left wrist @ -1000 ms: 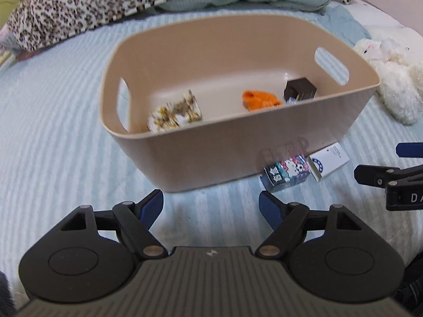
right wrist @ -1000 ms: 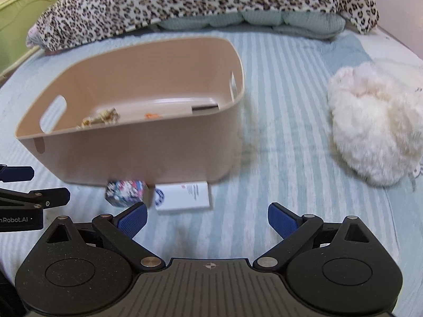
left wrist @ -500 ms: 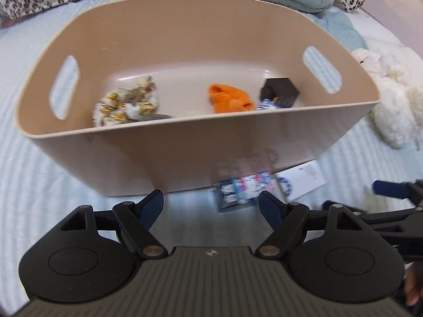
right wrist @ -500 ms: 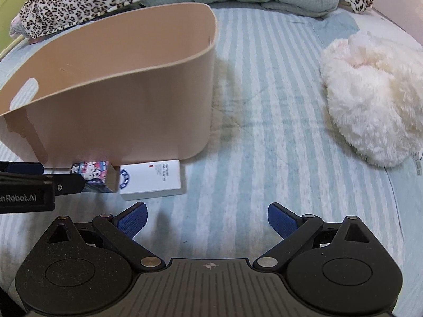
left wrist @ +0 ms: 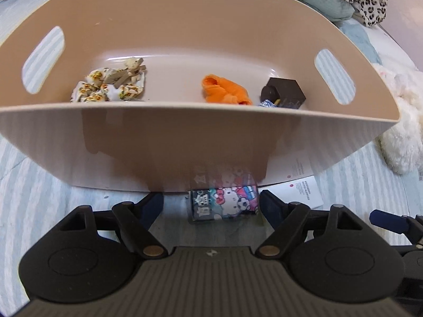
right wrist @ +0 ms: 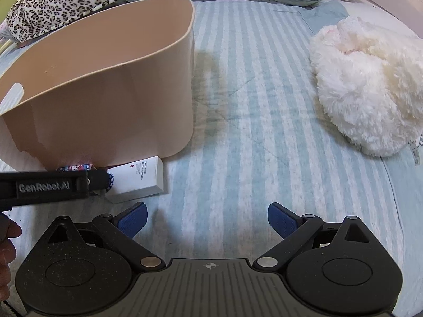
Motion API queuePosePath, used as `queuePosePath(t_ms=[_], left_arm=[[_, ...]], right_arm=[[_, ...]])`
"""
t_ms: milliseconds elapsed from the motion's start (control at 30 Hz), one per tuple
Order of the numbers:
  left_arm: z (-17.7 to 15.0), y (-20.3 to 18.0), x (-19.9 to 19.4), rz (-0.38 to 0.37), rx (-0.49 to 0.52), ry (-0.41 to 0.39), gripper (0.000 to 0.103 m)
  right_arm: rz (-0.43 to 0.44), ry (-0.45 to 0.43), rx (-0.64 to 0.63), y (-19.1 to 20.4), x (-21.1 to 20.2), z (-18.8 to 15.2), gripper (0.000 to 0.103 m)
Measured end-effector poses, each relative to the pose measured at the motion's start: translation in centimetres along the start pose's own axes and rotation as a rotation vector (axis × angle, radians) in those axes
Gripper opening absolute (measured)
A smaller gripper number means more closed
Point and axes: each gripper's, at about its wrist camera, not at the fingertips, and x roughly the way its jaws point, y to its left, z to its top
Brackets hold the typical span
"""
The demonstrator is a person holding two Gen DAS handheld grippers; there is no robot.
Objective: Organize objects
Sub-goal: 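Move left tool to the Hello Kitty box while right tool approaches the white card box, then grasp the Hello Kitty box with left tool while right tool grasps the white box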
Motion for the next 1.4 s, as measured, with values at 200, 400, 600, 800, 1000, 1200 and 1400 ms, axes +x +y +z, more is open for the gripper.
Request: queuePosePath(t_ms=[200, 400, 600, 800, 1000, 1200, 1400], left_arm=[[-0.6, 2.3, -0.5, 0.079, 0.015, -0.024, 0.081], [-0.1, 4.9, -0.8, 0.043, -0.007, -0.026, 0.081], [-0.9, 5.9, -1.0, 0.037, 0.035, -0.037, 0.081], [-1.5, 4.3, -0.7, 0.085, 0.178, -0.049, 0.079], [-1.2, 5.2, -1.2, 0.079, 0.125, -0.068, 0.053], [-1.4, 6.0, -2.3, 0.069, 0.109, -0.073, 0.052], [-2.1, 6.8, -4.6, 0.07, 0.122, -0.104, 0.052]], right_arm=[[0.022, 0.01, -0.008, 0.5, 0.4, 0.2, 0.1], [0.062, 0.016, -0.068, 2.4, 1.0, 0.2, 0.101], [0.077, 0.023, -0.086, 4.0, 1.8, 0.6, 0.102], [0.059, -0.001, -0.103, 5.3, 2.8, 0.9, 0.101], [0.053, -0.035, -0.102, 5.2, 2.7, 0.6, 0.072], [0.064, -0.052, -0.121, 5.3, 1.7, 0.2, 0.055], [0.078, -0.088, -0.108, 5.2, -0.3, 0.0, 0.055]])
